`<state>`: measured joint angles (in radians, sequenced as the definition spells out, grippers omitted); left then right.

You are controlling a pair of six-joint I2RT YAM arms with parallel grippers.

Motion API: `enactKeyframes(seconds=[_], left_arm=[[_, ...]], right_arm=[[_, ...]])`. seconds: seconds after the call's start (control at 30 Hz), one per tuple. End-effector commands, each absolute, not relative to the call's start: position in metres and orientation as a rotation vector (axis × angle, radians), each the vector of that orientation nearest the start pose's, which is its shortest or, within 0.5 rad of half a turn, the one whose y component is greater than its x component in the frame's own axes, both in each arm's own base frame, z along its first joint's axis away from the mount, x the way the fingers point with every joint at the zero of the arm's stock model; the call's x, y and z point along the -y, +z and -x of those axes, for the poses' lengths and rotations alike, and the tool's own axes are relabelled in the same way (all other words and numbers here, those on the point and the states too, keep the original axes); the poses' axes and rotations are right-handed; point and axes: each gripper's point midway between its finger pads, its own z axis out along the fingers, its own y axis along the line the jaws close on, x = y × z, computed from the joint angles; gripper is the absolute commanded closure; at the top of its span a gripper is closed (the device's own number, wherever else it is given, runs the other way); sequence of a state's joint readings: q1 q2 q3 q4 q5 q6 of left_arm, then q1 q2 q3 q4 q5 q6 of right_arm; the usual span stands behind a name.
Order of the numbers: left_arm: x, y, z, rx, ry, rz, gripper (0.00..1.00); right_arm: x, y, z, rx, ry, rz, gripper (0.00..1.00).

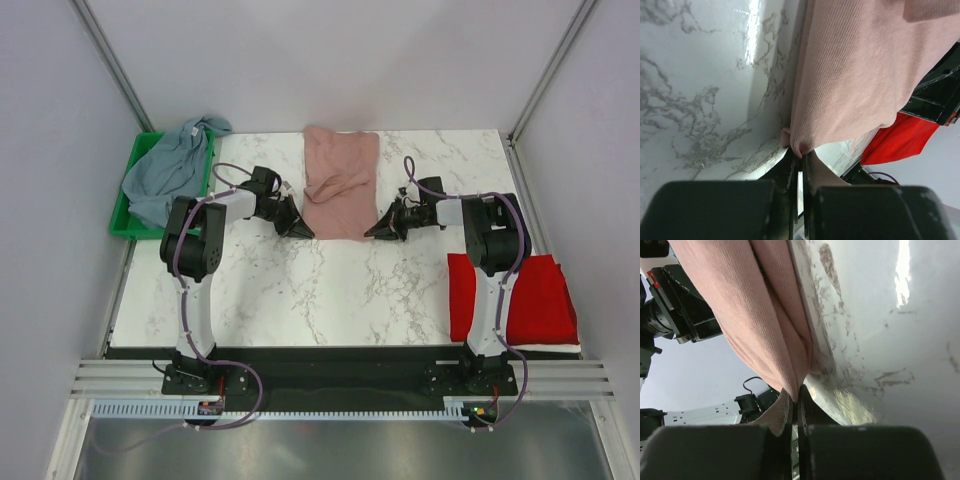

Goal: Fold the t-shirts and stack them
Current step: Fold the tshirt

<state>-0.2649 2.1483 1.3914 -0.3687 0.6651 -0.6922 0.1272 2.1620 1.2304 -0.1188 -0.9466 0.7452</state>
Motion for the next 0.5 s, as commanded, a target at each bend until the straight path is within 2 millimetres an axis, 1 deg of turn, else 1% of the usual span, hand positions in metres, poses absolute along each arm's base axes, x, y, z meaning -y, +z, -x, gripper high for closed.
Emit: enactKeyframes(seconds=[0.0,0.03,0.07,0.1,0.13,0.17,0.2,0.23,0.27,0.3,0.33,0.37,0.4,0.43,0.47], left_arm=[[0.233,0.047,-0.402,-2.746,-1.126,0.350,0.98],[0.233,0.054,-0.400,-2.738,-1.125,0.329,0.98],[0.232,0.072,-0.401,-2.699,-1.127,0.279,0.98],[0.230,0.078,-0.396,-2.704,-1.123,0.275,0.98],[0.228,0.089,-0.396,-2.686,-1.125,0.260,0.98],[0.226,0.106,-0.393,-2.657,-1.124,0.233,0.98],[0.224,0.115,-0.392,-2.644,-1.121,0.221,0.98],[0.222,0.121,-0.387,-2.648,-1.118,0.218,0.98],[0.222,0.136,-0.383,-2.620,-1.132,0.178,0.98],[0.222,0.143,-0.380,-2.613,-1.144,0.166,0.98],[0.223,0.148,-0.374,-2.611,-1.153,0.150,0.98],[0.222,0.150,-0.367,-2.614,-1.161,0.142,0.98],[0.221,0.161,-0.362,-2.590,-1.167,0.130,0.98],[0.220,0.164,-0.357,-2.589,-1.168,0.127,0.98],[0.217,0.168,-0.349,-2.580,-1.169,0.122,0.98]], right_arm=[[-0.213,0.041,-0.388,-2.592,1.593,-0.397,1.00],[-0.214,0.054,-0.387,-2.567,1.614,-0.361,1.00],[-0.214,0.058,-0.383,-2.563,1.624,-0.352,1.00],[-0.214,0.072,-0.381,-2.539,1.627,-0.324,1.00],[-0.213,0.078,-0.378,-2.528,1.635,-0.321,1.00],[-0.212,0.080,-0.370,-2.535,1.641,-0.332,1.00],[-0.211,0.095,-0.367,-2.511,1.641,-0.315,1.00],[-0.209,0.100,-0.362,-2.505,1.642,-0.310,1.00],[-0.209,0.100,-0.352,-2.519,1.649,-0.324,1.00],[-0.207,0.114,-0.345,-2.503,1.648,-0.307,1.00],[-0.207,0.118,-0.339,-2.503,1.649,-0.299,1.00],[-0.206,0.117,-0.328,-2.518,1.650,-0.311,1.00],[-0.204,0.127,-0.319,-2.510,1.641,-0.290,1.00],[-0.203,0.126,-0.308,-2.525,1.638,-0.291,1.00],[-0.201,0.135,-0.299,-2.523,1.625,-0.280,1.00]])
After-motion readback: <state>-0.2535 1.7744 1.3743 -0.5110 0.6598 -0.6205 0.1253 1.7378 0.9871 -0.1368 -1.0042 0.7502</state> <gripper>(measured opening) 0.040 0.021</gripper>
